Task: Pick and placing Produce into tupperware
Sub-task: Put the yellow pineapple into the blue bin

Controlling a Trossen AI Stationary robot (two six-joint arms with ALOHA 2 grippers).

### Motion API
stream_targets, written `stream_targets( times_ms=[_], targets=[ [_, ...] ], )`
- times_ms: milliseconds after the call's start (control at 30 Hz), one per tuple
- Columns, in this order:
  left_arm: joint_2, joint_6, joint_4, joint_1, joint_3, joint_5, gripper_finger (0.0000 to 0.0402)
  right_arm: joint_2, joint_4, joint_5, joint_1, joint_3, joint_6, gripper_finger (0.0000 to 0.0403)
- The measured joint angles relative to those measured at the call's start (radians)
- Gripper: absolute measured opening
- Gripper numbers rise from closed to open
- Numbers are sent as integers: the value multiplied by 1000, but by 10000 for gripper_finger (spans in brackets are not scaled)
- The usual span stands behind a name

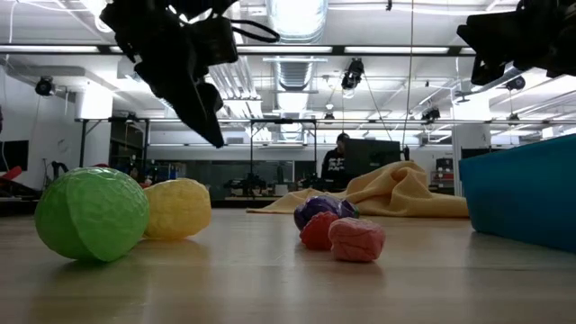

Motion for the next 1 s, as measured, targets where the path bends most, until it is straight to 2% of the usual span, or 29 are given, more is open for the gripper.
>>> stream_targets(
  times_ms=[433,1000],
  targets=[
    [127,-5,-34,-75,55,2,334,0,-27,0,0,0,0,89],
    [135,-315,-78,-118,70,50,334,1,-30,0,0,0,0,75]
  ],
)
